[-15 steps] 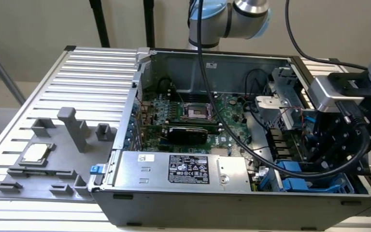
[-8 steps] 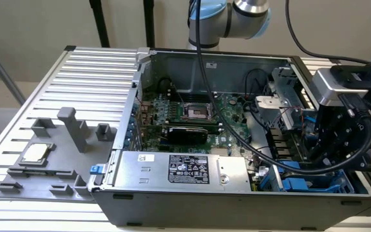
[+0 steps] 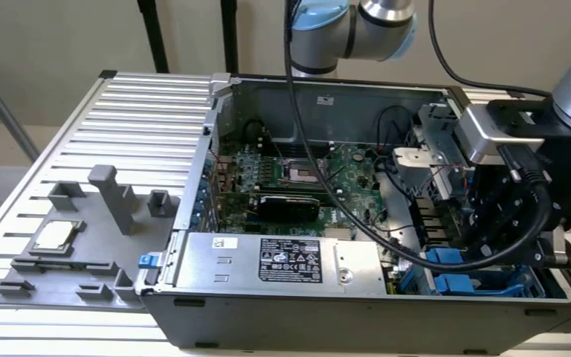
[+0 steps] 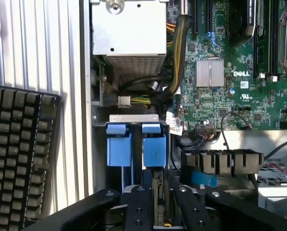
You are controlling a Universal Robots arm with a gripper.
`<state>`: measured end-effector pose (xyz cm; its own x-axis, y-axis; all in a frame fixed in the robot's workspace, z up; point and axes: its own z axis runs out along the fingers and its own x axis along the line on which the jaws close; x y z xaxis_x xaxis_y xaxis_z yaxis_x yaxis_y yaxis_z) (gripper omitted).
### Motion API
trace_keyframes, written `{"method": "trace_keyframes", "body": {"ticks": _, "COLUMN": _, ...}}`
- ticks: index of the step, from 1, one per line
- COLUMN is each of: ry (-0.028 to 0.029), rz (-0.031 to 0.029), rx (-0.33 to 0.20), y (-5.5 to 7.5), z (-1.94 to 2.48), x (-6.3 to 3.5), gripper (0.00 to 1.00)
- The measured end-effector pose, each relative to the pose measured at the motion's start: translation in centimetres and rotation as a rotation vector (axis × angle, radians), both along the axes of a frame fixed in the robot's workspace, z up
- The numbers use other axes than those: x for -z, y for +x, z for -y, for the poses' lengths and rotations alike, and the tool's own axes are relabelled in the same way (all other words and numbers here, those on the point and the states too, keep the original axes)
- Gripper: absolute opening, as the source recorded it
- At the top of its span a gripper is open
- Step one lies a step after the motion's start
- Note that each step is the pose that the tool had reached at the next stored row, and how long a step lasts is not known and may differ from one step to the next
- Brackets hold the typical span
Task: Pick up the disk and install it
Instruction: 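Insert the first disk wire, then insert the second disk wire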
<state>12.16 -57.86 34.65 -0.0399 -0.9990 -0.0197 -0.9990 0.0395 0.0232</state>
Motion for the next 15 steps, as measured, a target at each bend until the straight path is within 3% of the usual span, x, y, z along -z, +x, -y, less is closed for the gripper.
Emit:
{"method": "trace_keyframes", "body": {"ticks": 3, "ry": 0.0050, "rz": 0.0000, "rx": 0.000, "y": -1.0, "z": 0.05, "x": -0.10, "gripper": 0.25}}
{"method": "trace_keyframes", "body": {"ticks": 7, "ry": 0.0067, "rz": 0.0000, "rx": 0.000, "y": -2.0, "z": 0.04, "x": -0.11, "gripper": 0.25}}
{"method": "trace_keyframes", "body": {"ticks": 15, "ry": 0.0065, "rz": 0.0000, "rx": 0.000, "y": -2.0, "z": 0.04, "x": -0.11, "gripper": 0.25}}
